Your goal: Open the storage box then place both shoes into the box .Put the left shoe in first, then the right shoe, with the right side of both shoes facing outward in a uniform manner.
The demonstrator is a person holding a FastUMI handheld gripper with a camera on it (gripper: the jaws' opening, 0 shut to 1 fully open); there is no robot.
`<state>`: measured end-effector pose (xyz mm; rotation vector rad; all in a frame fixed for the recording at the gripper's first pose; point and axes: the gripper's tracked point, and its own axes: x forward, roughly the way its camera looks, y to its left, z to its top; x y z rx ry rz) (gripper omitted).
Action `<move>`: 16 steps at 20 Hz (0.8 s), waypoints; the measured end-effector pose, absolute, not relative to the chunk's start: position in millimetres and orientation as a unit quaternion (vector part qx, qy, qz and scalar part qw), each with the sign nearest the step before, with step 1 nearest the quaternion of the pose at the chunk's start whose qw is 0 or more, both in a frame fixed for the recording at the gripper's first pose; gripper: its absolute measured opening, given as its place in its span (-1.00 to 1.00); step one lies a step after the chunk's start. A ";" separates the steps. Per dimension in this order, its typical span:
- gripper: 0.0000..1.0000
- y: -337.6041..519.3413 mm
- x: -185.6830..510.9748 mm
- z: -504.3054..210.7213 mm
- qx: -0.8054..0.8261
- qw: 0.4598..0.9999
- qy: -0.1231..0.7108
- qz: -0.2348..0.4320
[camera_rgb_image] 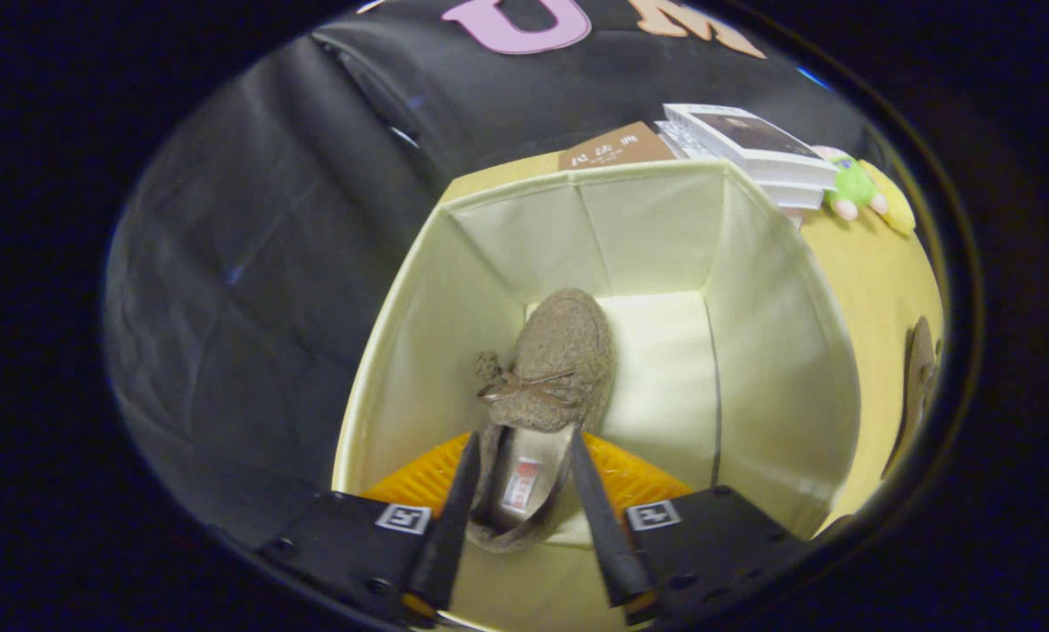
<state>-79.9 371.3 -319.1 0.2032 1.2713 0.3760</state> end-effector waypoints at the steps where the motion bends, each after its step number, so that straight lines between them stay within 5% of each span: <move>1: 0.39 371.2 -79.6 -309.7 0.091 0.792 0.573 0.191; 4: 1.00 362.0 -74.7 -276.2 0.086 0.819 0.518 0.232; 9: 1.00 314.2 -66.9 -224.6 0.080 0.865 0.422 0.260; 16: 1.00 167.3 -46.2 -214.0 0.036 0.909 0.371 0.187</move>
